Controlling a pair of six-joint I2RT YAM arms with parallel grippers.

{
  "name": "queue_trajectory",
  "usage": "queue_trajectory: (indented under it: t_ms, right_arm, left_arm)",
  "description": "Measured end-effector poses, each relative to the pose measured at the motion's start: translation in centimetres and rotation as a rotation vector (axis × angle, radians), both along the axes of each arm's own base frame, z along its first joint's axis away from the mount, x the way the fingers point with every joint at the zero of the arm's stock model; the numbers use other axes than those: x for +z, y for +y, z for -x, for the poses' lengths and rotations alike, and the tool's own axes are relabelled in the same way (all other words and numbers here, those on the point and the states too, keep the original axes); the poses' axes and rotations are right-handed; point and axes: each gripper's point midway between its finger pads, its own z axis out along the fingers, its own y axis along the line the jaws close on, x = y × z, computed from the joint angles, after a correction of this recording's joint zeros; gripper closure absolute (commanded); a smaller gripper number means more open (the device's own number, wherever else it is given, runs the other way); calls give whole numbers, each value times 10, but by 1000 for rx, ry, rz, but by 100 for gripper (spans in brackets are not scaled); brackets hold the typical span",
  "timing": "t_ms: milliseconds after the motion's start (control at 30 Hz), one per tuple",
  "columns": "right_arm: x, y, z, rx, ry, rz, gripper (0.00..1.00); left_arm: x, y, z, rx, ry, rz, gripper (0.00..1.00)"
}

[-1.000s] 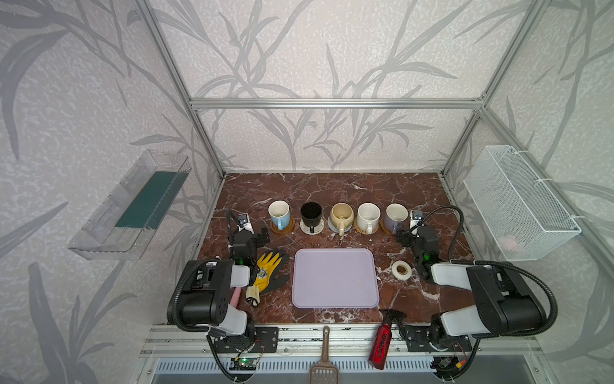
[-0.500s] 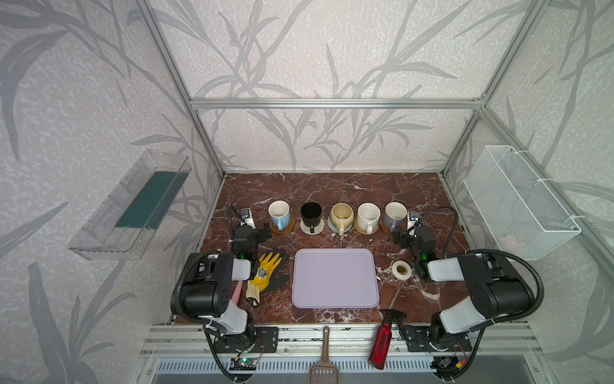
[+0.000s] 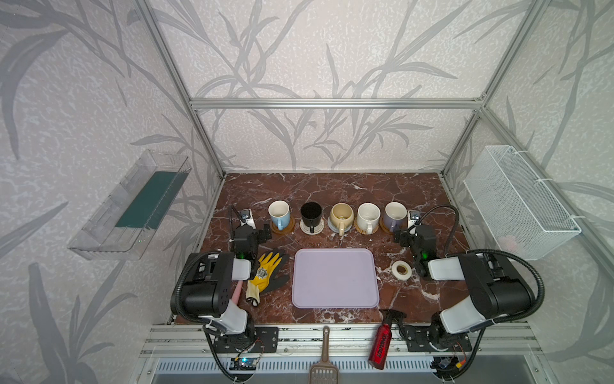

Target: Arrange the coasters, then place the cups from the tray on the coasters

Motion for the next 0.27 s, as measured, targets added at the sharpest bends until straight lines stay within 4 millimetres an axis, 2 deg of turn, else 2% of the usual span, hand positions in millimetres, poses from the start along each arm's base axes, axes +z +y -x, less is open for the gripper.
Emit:
queue_trajectory:
  t_ms: [267]
  right_arm:
    - [-1,0,0,0,3,0,1]
  left_arm:
    - [-1,-1,0,-8,6,0,1]
